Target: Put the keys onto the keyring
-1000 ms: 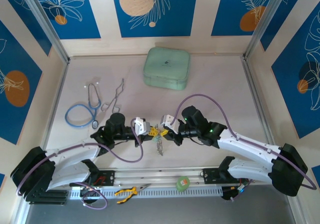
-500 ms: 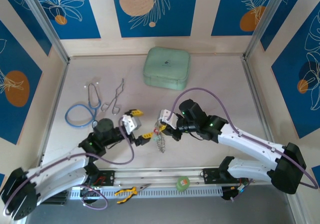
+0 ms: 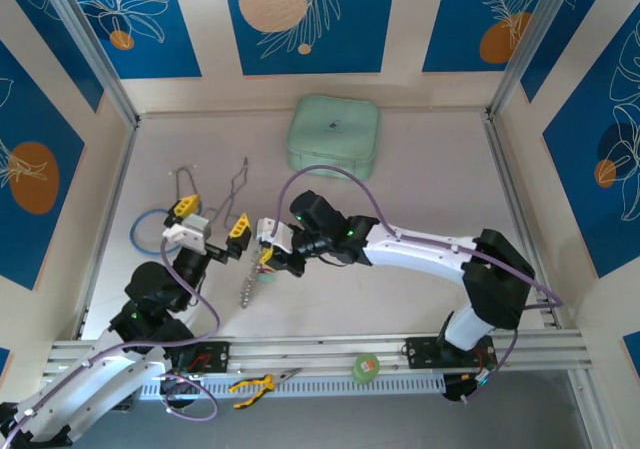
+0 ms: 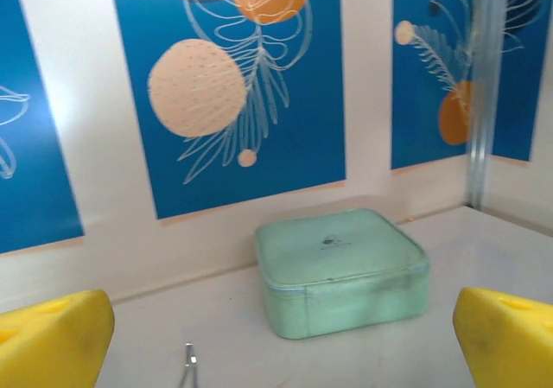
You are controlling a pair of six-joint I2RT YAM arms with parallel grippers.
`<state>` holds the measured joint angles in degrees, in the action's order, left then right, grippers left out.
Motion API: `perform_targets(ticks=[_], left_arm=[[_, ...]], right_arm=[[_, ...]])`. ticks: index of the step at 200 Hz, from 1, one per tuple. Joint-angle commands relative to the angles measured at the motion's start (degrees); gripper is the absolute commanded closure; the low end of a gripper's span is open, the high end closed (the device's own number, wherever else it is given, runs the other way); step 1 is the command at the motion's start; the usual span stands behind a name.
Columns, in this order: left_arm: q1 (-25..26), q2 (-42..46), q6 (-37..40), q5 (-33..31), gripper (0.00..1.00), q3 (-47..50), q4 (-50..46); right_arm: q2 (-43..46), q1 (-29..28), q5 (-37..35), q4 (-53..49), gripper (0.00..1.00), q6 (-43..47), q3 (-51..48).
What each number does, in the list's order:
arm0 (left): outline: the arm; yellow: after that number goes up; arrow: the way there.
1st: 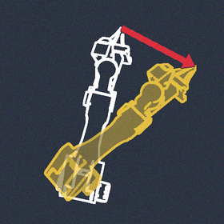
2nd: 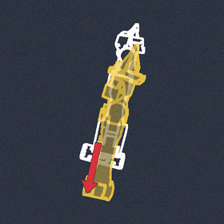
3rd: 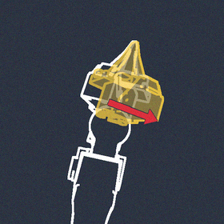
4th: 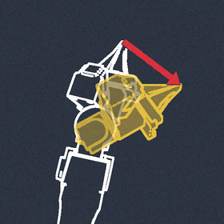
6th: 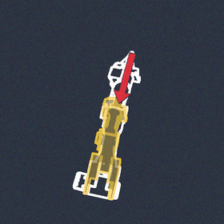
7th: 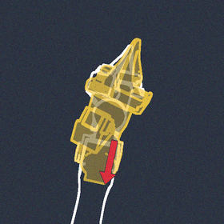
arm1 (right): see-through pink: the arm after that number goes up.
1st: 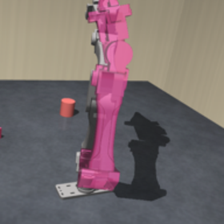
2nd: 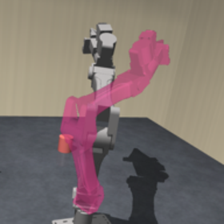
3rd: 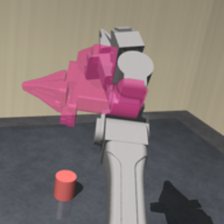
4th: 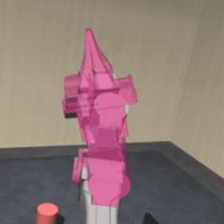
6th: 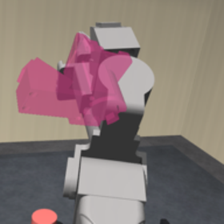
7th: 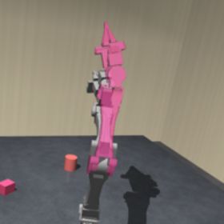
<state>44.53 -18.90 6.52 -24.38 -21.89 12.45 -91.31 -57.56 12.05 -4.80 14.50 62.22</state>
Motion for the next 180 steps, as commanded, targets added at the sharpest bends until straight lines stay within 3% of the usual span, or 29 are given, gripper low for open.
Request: perform_targets(ticks=[1, 45, 97, 114, 149, 180], left_arm=[[0.2, -2.1, 1.1, -5.8, 0.00, -2.2, -0.2], [0.1, -8.4, -2.7, -2.4, 0.00, -1.9, 2.1], [-0.3, -15.2, -5.8, -2.3, 0.00, 0.2, 2.5], [-0.7, -16.5, -7.6, -1.9, 0.00, 1.3, 2.7], [-1.9, -18.4, -6.8, -2.7, 0.00, 1.7, 1.3], [-4.7, -19.8, -7.0, -5.5, 0.00, 1.8, 2.4]], right_arm=[[-2.5, 1.6, 1.4, -1.8, 1.00, 1.0, 1.9], [-2.6, 5.5, -9.2, -25.7, 1.00, 13.6, 2.3], [-0.6, 9.9, -22.9, -43.9, 0.97, 20.2, -0.2], [-0.3, 11.2, -26.7, -46.4, 0.90, 20.4, -0.8], [1.2, 14.5, -32.9, -47.6, 0.67, 21.6, -4.0], [5.3, 19.3, -33.6, -45.9, 0.61, 18.3, -4.2]])
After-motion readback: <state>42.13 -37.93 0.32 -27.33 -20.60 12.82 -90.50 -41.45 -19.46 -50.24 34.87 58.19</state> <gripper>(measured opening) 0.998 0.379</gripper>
